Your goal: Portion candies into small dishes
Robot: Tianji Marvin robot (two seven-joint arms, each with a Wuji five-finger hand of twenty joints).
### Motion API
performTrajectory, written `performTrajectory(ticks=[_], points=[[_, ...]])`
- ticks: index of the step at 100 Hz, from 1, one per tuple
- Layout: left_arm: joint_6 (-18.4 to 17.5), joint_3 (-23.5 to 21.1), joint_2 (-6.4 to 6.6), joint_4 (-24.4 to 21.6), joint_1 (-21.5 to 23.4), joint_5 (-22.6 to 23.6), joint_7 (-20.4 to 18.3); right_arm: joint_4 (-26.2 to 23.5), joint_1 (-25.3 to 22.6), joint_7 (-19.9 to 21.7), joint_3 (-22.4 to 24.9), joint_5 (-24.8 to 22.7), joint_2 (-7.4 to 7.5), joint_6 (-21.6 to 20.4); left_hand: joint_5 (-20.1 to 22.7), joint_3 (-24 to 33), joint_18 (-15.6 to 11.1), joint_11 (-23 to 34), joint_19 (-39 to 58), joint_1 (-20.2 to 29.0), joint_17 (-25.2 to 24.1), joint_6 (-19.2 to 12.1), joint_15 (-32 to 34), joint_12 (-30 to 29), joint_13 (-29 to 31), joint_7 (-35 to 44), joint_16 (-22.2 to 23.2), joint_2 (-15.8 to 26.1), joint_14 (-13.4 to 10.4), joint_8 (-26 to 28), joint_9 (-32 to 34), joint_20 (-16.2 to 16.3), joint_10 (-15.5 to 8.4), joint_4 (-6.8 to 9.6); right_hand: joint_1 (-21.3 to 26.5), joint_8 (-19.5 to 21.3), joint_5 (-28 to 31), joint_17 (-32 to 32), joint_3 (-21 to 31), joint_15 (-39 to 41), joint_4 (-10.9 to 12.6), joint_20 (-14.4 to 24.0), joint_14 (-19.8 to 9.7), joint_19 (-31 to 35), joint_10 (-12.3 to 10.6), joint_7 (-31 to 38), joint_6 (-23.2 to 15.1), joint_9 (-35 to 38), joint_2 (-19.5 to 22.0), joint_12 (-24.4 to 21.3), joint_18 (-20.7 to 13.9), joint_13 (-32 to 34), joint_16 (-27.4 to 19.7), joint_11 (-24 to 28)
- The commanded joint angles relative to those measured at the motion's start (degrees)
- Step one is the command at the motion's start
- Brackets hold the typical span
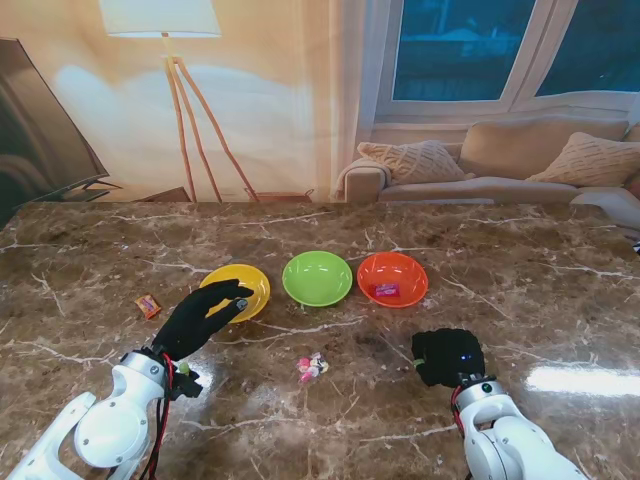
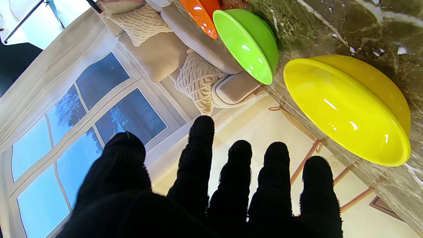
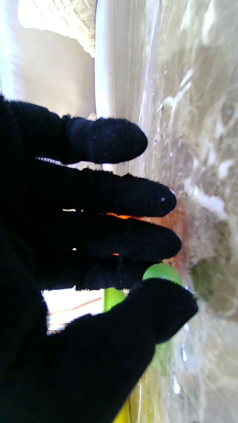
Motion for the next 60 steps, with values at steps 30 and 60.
performTrajectory(ticks=[30,60], points=[[0.14,-0.20,-0.03,-0.03,0.31,-0.29,-0.06,-7.65,1.06,0.93,3.04,-1.39,-0.28,-4.51,-0.25,0.05,0.30,-0.53,-1.41,0.86,-0.04,-1.67,-0.22,-0.40,0.18,0.82,-0.23,2.10,-0.51,1.22,0.58,0.68,-0.62,1.21,2.76,3.97,3.34,0.12,1.51,2.05,3.34,1.85,-0.11,2.20,0.07,4.64,-6.05,0.00,3.75,1.39,-0.39,-0.60,0.96,1.51],[0.09,-0.28,-0.03,-0.07,0.29,-0.66,-0.27,-3.85,12.84,1.92,-4.98,2.99,-1.01,-5.40,-0.24,0.06,0.39,-0.53,-1.38,0.87,-0.02,-1.65,-0.21,-0.39,0.21,0.78,-0.23,2.09,-0.52,1.20,0.56,0.70,-0.55,1.21,2.71,2.62,3.59,0.70,0.71,3.02,3.21,1.92,-0.06,2.67,-0.22,4.05,-5.73,0.42,3.54,0.97,-0.57,-0.05,1.20,1.54]])
